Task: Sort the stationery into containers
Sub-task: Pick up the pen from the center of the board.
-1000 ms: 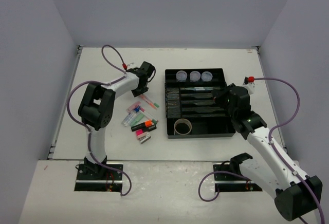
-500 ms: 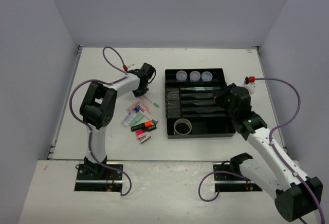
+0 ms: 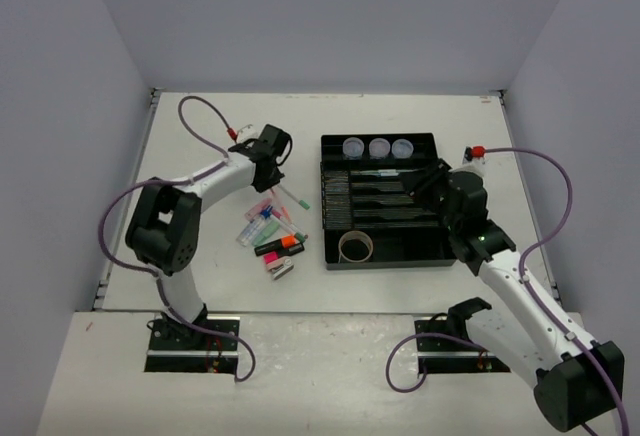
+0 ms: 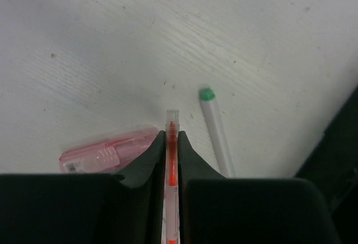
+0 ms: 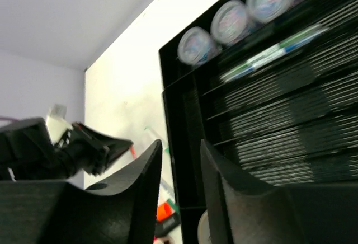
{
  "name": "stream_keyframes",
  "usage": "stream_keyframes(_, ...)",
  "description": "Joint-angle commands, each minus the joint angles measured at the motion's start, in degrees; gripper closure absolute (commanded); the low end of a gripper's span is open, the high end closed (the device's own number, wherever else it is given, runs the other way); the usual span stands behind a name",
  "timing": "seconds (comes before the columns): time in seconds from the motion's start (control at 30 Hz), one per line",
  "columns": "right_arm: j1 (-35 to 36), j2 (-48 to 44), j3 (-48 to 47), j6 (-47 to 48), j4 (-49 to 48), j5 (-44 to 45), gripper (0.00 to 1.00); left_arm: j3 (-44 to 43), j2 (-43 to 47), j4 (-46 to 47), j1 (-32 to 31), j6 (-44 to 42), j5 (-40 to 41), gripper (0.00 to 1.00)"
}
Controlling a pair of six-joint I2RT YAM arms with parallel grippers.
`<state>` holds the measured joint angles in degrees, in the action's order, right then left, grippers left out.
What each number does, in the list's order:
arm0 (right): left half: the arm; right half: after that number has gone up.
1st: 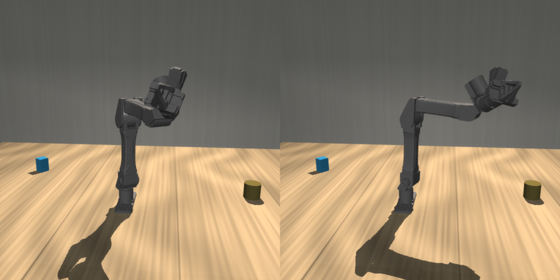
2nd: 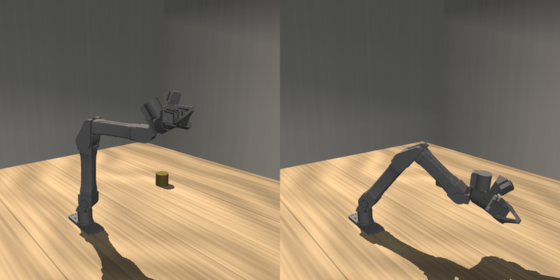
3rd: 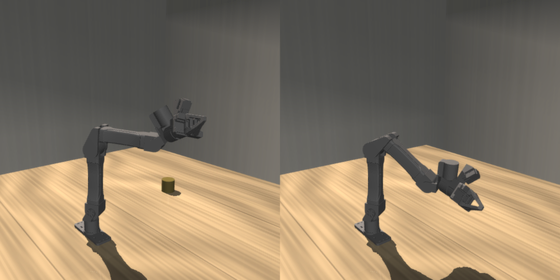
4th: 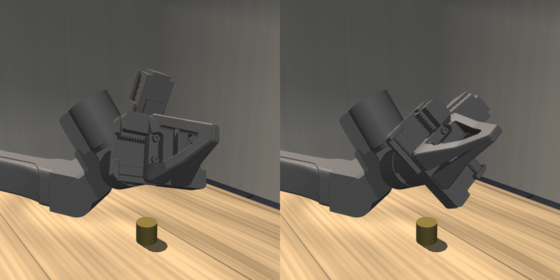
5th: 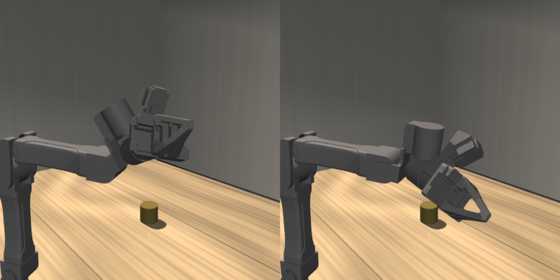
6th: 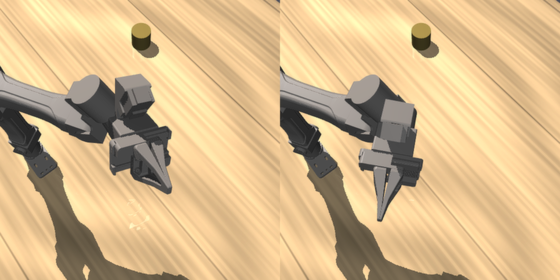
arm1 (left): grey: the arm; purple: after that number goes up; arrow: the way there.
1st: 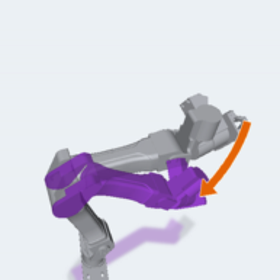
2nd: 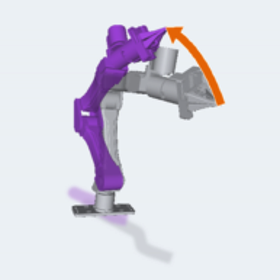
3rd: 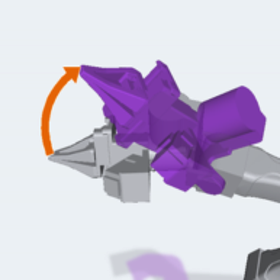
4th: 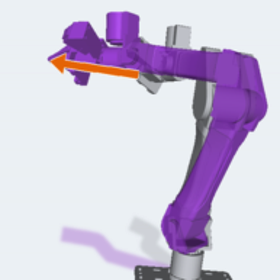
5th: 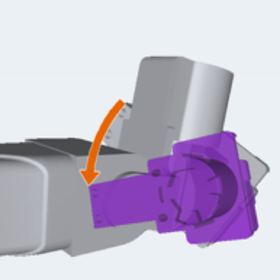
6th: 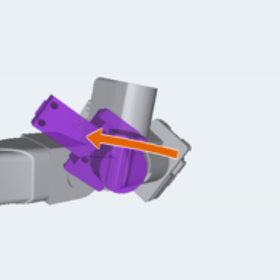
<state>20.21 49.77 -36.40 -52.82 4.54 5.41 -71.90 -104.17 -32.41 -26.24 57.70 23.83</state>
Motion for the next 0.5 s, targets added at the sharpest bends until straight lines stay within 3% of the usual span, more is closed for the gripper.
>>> stream_keyframes(0.0, 0.03, 0.38, 2.49, 8.51, -16.44, -17.34, 0.42, 5.6, 13.03, 10.62, 0.3, -2.17, -3.74, 1.0)
stream_keyframes(0.13, 1.53, 8.42, -1.23, 8.43, -18.98, -29.13, 0.39, 10.1, 21.92, 20.71, -0.84, -8.15, -12.84, 1.0)
stream_keyframes(0.3, 6.53, 18.48, -7.12, 5.02, -21.78, -44.93, 0.37, 13.96, 25.91, 34.51, -5.5, -14.3, -30.55, 1.0)
stream_keyframes(0.47, 13.36, 22.42, -11.06, 3.19, -20.71, -42.98, 0.43, 12.6, 25.83, 40.37, -11.89, -17.65, -39.2, 1.0)
